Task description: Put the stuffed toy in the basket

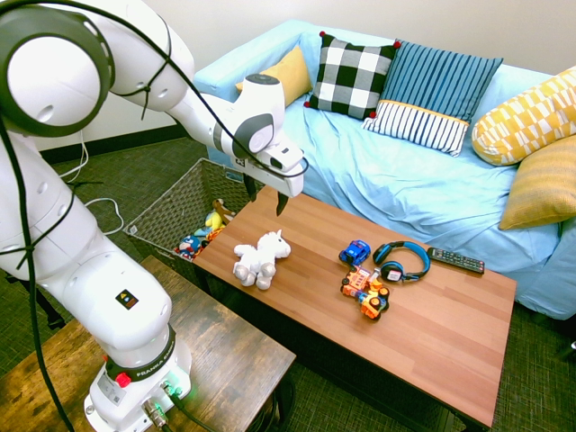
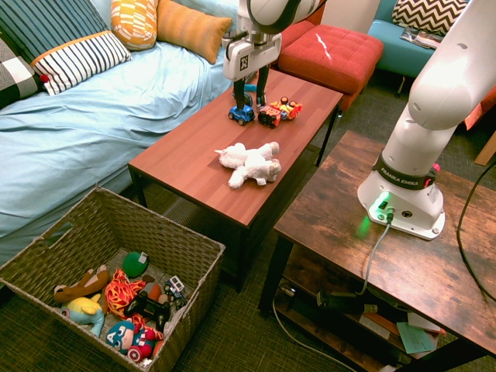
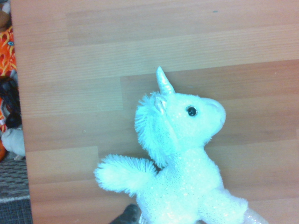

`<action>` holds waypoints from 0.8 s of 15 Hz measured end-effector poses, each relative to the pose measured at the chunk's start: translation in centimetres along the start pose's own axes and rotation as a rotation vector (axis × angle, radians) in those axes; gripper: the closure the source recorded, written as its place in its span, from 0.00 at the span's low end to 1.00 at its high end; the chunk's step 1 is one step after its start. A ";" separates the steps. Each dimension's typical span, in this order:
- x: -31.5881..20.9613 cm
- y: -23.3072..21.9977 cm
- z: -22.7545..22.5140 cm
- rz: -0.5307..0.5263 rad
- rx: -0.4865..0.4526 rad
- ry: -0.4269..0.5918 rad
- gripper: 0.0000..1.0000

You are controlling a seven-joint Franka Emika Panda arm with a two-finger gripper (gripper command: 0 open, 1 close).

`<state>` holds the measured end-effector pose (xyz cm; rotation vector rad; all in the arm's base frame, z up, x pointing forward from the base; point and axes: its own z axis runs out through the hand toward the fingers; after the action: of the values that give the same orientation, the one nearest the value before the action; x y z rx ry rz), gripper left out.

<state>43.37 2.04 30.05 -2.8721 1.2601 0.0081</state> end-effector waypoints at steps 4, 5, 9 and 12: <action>-0.8 0.2 6.2 -0.008 -0.017 -0.023 0.00; -0.7 0.2 7.8 -0.005 -0.020 -0.029 0.00; -0.4 0.4 13.0 0.003 -0.040 -0.052 0.00; 0.8 0.2 16.4 0.014 -0.047 -0.045 0.00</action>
<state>43.75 1.45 13.68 -2.8846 1.2902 0.1035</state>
